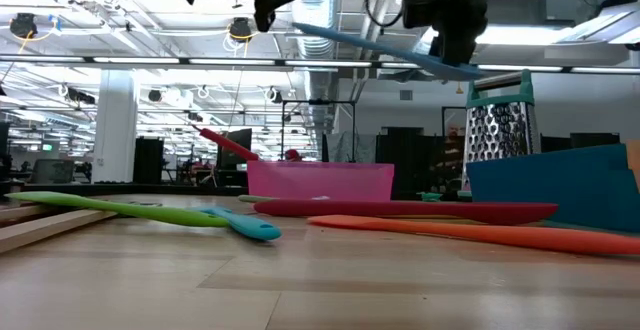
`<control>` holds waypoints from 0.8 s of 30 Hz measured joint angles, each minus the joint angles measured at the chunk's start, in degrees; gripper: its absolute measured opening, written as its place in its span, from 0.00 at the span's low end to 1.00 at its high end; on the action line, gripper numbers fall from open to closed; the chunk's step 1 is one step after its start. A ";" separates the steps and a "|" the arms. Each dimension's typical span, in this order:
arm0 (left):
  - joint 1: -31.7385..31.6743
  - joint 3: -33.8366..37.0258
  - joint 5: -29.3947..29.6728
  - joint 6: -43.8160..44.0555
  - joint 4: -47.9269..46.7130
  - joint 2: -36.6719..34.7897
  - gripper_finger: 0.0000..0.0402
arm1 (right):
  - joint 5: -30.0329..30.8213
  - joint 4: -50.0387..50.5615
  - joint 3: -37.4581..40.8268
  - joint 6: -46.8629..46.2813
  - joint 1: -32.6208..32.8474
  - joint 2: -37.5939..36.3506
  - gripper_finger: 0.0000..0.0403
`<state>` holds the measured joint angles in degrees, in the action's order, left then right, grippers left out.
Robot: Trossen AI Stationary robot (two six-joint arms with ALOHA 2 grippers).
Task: Pick & Place Kitchen Items
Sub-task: Put the blue serving spoon into the red bin
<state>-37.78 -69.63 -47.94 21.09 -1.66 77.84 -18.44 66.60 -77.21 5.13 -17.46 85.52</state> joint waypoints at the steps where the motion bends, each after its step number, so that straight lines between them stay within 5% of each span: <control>1: 0.11 0.00 0.01 -0.48 -1.21 0.00 0.56 | -0.02 0.01 0.00 0.14 0.55 0.75 0.00; 8: 2.68 0.00 0.10 -4.39 -9.24 1.09 0.56 | 0.04 -0.10 -0.95 1.49 2.52 3.90 0.00; 24: 9.52 0.02 -4.55 -6.21 -9.57 9.38 0.56 | 0.31 0.53 -5.27 2.10 3.91 5.70 0.00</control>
<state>-28.26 -69.60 -52.50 14.88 -11.23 87.22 -18.12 67.13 -82.48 7.22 -13.55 91.22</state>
